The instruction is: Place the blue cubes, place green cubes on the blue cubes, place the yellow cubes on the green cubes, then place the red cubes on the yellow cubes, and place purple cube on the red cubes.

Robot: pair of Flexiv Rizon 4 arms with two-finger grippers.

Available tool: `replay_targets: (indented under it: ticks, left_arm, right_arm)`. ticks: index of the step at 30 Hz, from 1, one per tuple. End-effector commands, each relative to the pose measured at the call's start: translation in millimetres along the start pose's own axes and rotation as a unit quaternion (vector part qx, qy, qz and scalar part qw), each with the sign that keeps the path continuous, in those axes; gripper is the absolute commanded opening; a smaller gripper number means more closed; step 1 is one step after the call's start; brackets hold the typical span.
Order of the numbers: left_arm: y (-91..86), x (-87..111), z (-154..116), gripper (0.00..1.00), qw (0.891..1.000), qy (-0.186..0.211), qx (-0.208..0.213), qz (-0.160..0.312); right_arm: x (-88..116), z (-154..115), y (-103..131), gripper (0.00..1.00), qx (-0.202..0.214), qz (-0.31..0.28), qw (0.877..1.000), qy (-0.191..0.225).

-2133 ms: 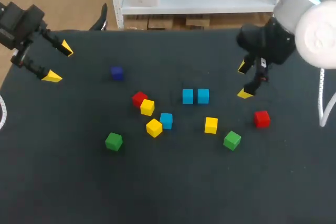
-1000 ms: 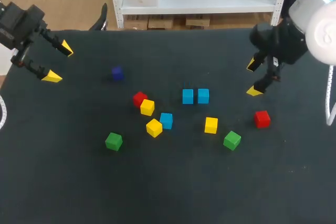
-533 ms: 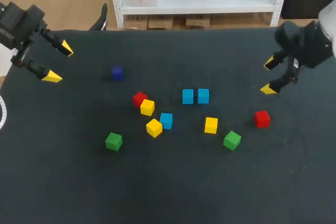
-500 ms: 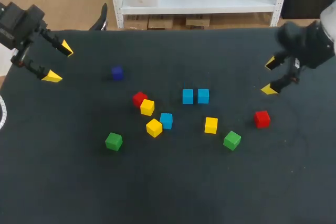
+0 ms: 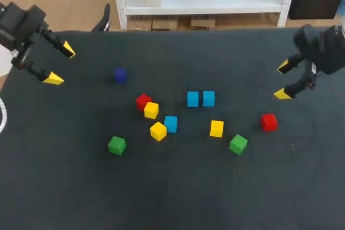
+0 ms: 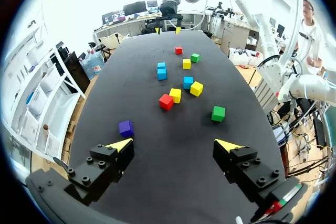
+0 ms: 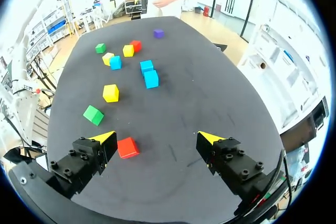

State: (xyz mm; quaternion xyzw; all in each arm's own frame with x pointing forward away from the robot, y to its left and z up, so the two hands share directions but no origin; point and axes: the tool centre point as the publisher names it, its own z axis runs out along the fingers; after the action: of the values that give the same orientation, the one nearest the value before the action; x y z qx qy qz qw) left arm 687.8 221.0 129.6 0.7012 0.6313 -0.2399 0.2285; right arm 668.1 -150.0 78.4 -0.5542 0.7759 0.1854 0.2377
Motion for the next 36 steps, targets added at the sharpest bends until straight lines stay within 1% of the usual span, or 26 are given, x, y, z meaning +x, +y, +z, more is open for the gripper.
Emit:
replay_targets:
  ticks: [1, 14, 28, 36]
  left_arm:
    - [0.6, 0.4, 0.3, 1.00, 1.000, 0.000, 0.000, 0.001]
    - [0.6, 0.4, 0.3, 1.00, 1.000, 0.000, 0.000, 0.001]
    - [-12.6, -12.1, 12.8, 1.00, 1.000, 0.010, -0.006, -0.003]
    - [-16.4, -28.4, 16.1, 1.00, 1.000, 0.020, -0.009, 0.009]
  right_arm:
    - [0.2, 0.5, -1.2, 1.00, -0.001, 0.000, 1.000, -0.001]
    - [0.2, 0.5, -1.2, 1.00, -0.001, 0.000, 1.000, -0.001]
    - [0.2, 0.5, -1.2, 1.00, -0.001, 0.000, 1.000, -0.001]
    - [0.2, 0.5, -1.2, 1.00, -0.001, 0.000, 1.000, -0.001]
